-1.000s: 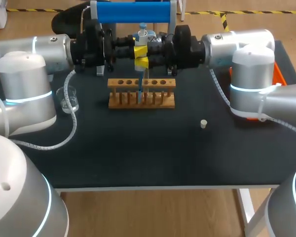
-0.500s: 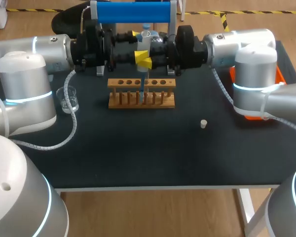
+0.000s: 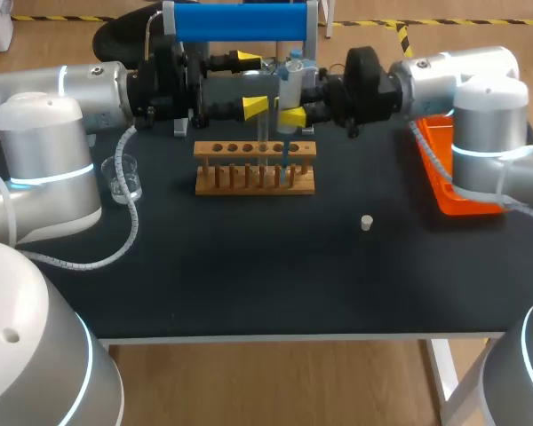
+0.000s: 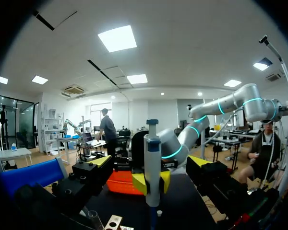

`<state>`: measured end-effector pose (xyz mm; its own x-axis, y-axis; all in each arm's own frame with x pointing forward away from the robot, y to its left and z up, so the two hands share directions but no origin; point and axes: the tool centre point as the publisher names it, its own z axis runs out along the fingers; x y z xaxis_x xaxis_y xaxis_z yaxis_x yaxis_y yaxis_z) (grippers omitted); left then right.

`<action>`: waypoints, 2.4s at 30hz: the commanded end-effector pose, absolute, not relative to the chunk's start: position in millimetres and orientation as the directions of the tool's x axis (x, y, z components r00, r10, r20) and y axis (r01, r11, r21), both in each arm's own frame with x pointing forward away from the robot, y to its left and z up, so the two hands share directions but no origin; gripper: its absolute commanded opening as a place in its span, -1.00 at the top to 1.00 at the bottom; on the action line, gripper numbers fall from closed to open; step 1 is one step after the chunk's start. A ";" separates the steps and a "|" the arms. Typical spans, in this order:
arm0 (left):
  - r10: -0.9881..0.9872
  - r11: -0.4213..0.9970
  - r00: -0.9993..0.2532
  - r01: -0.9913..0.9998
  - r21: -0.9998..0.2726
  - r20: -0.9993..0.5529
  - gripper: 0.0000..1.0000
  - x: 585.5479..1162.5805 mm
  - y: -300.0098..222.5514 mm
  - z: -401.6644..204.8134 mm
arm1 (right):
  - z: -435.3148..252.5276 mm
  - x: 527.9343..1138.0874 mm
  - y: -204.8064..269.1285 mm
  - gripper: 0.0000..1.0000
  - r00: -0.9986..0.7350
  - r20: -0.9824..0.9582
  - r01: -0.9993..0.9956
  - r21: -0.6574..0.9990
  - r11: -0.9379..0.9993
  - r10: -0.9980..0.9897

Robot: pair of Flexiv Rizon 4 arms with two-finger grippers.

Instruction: Invert the test tube, pick up the pipette, mount the tip to pipette, aspirate from beaker and dispense into the tube, eject the tip, return the pipette, and cap with the stopper.

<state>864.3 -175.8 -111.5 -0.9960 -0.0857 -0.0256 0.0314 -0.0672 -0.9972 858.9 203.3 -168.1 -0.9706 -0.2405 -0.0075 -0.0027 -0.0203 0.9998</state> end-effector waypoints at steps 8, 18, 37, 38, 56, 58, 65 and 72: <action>-0.088 -0.068 -0.996 0.033 -0.997 -0.027 -1.00 863.9 -176.2 -112.0 | -164.4 863.4 157.8 1.00 -0.971 -0.031 -0.036 0.999 0.015 -0.237; -0.088 -0.068 -0.996 0.033 -0.997 -0.027 -1.00 863.9 -176.2 -112.0 | -162.3 865.8 149.9 1.00 -0.975 -0.034 -0.038 0.999 0.011 -0.222; -0.088 -0.068 -0.996 0.033 -0.997 -0.027 -1.00 863.9 -176.2 -112.0 | -160.6 867.9 144.8 1.00 -0.975 -0.035 -0.038 0.999 0.010 -0.222; -0.088 -0.068 -0.996 0.033 -0.997 -0.027 -1.00 863.9 -176.2 -112.0 | -159.0 870.2 139.2 1.00 -0.975 -0.038 -0.042 0.999 0.011 -0.221; -0.088 -0.068 -0.996 0.033 -0.997 -0.027 -1.00 863.9 -176.2 -112.0 | -123.3 911.8 -8.9 1.00 -0.964 -0.116 -0.118 0.993 -0.004 -0.240; -0.088 -0.068 -0.996 0.033 -0.997 -0.027 -1.00 863.9 -176.2 -112.0 | -120.1 918.1 -27.4 1.00 -0.967 -0.123 -0.126 0.992 0.000 -0.225; -0.088 -0.068 -0.996 0.033 -0.997 -0.027 -1.00 863.9 -176.2 -112.0 | -114.5 933.9 -88.1 1.00 -0.980 -0.110 -0.110 0.994 -0.007 -0.165; -0.088 -0.068 -0.996 0.033 -0.997 -0.027 -1.00 863.9 -176.2 -112.0 | -118.2 942.6 -134.8 1.00 -0.986 -0.093 -0.092 0.996 -0.015 -0.142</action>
<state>864.1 -175.6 -111.6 -0.9960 -0.0859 -0.0256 0.0314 -0.0672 -0.9972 937.8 -103.2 -115.5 -0.9867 -0.1330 -0.0938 -0.0931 -0.0116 0.9956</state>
